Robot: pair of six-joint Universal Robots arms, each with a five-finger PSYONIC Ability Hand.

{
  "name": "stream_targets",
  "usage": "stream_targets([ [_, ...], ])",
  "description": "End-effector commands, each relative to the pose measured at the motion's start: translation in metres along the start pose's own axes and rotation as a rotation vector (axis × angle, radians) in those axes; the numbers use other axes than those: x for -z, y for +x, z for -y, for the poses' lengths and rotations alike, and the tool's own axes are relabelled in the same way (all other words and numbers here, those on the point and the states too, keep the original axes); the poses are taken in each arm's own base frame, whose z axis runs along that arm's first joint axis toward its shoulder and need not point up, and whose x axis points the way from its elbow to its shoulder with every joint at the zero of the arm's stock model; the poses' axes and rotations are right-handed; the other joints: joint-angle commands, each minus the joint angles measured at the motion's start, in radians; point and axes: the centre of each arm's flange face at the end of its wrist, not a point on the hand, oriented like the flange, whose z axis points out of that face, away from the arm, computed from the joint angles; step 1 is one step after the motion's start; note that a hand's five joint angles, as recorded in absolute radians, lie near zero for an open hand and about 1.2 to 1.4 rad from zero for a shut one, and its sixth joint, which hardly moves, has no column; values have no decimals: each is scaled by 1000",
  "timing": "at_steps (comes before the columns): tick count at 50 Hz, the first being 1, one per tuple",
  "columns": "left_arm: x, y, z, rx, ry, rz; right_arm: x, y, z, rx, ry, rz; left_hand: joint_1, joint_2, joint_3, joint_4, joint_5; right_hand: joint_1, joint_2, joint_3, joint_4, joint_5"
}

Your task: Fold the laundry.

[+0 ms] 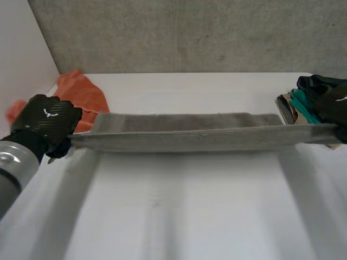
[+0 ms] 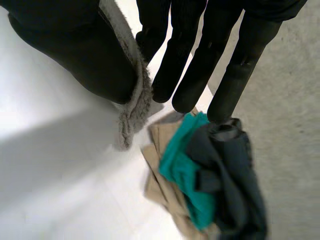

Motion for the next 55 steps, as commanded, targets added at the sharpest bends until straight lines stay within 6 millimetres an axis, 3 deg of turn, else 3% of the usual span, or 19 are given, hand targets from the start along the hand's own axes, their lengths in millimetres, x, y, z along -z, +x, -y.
stream_targets([
  [1, 13, 1, 4, -13, -51, -65, 25, -6, 3, 85, -22, 17, 240, 199, 203, 198, 244, 270, 216, 205, 196, 208],
  [6, -9, 17, -21, -37, -149, -139, -4, -29, -21, 59, -109, 140, 240, 199, 203, 198, 244, 270, 216, 205, 196, 208],
  [8, -17, 23, -29, -49, -170, -163, -25, -40, -33, 46, -140, 185, 240, 199, 203, 198, 244, 270, 216, 205, 196, 208],
  [12, -49, 31, -42, -81, -165, -165, -57, -43, -46, 47, -141, 130, 240, 199, 203, 198, 244, 270, 216, 205, 196, 208],
  [13, -67, 35, -49, -91, -149, -155, -63, -42, -47, 52, -139, 108, 240, 199, 203, 198, 244, 270, 216, 205, 196, 208],
  [20, -114, 37, -50, -118, -53, -82, -117, -47, -55, 94, -89, -35, 240, 199, 203, 198, 244, 270, 216, 205, 196, 208],
  [25, -142, 56, -48, -150, -9, -74, -145, -59, -57, 110, -41, -65, 240, 199, 203, 198, 244, 270, 216, 205, 196, 208],
  [34, -178, 61, -42, -167, 76, 10, -190, -42, -49, 141, 116, -296, 240, 199, 203, 198, 244, 270, 216, 205, 196, 208],
  [35, -180, 62, -42, -170, 85, 16, -192, -43, -50, 139, 117, -303, 240, 199, 203, 198, 244, 173, 118, 108, 98, 111],
  [36, -182, 65, -39, -171, 112, 24, -194, -43, -50, 140, 120, -307, -199, -239, -236, -240, -194, -192, -246, -257, -266, -254],
  [38, -181, 70, -35, -172, 135, 34, -195, -46, -49, 135, 117, -311, -820, -860, -857, -861, -816, -951, -1006, -1016, -1026, -1013],
  [39, -181, 72, -33, -176, 147, 38, -194, -48, -46, 134, 124, -308, -982, -1022, -1019, -1023, -978, -951, -1006, -1016, -1026, -1013],
  [45, -169, 82, -22, -190, 153, 77, -183, -56, -36, 74, 141, -282, -975, -1016, -1012, -1017, -971, -951, -1006, -1016, -1026, -1013],
  [52, -137, 70, -12, -169, 111, 122, -140, -52, -32, -92, 90, -182, -961, -1001, -998, -1002, -956, -951, -1006, -1016, -1026, -1013],
  [55, -122, 68, -11, -166, 107, 110, -123, -56, -47, -165, 17, -71, -961, -1001, -998, -1002, -956, -892, -946, -956, -966, -954],
])
